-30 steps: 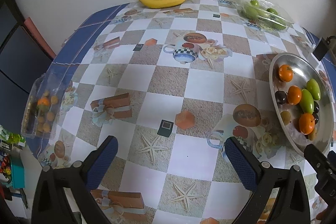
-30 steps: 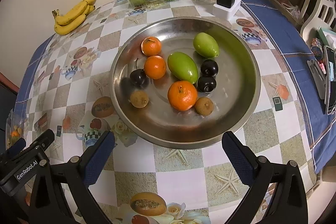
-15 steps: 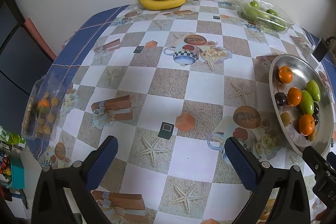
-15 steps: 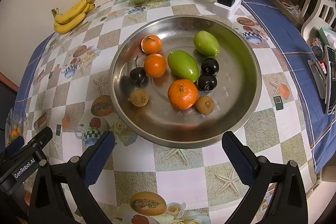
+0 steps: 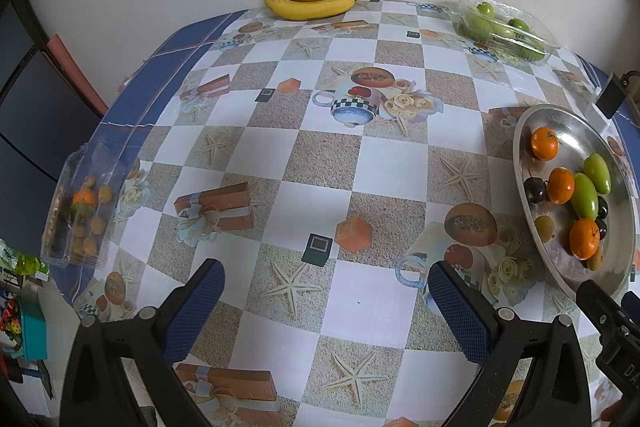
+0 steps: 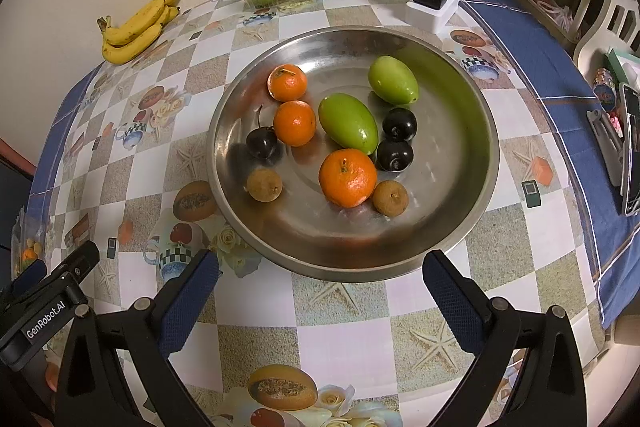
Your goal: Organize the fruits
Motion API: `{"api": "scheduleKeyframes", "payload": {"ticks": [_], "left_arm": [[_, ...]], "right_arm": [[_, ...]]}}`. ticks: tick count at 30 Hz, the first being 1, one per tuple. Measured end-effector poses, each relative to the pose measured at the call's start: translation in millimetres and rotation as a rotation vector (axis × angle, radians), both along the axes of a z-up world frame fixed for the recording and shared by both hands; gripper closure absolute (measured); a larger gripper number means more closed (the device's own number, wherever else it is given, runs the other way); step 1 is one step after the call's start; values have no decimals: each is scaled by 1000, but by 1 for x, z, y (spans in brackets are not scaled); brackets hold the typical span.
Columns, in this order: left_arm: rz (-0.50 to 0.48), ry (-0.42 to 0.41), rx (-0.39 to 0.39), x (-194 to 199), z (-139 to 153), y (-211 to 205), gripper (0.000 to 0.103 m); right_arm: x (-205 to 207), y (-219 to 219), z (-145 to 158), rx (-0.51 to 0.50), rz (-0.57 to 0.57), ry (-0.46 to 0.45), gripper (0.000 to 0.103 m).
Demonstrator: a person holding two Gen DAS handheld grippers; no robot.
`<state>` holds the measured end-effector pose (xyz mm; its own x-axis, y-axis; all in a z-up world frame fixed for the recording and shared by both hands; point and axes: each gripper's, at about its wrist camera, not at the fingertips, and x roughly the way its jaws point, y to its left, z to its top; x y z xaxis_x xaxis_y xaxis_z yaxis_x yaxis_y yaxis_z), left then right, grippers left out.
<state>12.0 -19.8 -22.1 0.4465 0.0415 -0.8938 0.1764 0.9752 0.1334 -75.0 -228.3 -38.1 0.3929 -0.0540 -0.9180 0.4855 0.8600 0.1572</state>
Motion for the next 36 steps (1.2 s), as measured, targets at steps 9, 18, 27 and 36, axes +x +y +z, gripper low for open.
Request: {"api": "scheduleKeyframes", "payload": {"ticks": [9,18,27,36], "left_arm": [[0,0,-1,1,1,0,0],[0,0,0,1,1,0,0],[7,-1,6,2,1,3,0],[11,-19,4,-1,3,1,0]], "right_arm": [[0,0,0,1,1,2,1],[0,0,-2,3,1,4,1],[0,1,-3,3,2,7,1],[2,1,-4,5,6,12,1]]}}
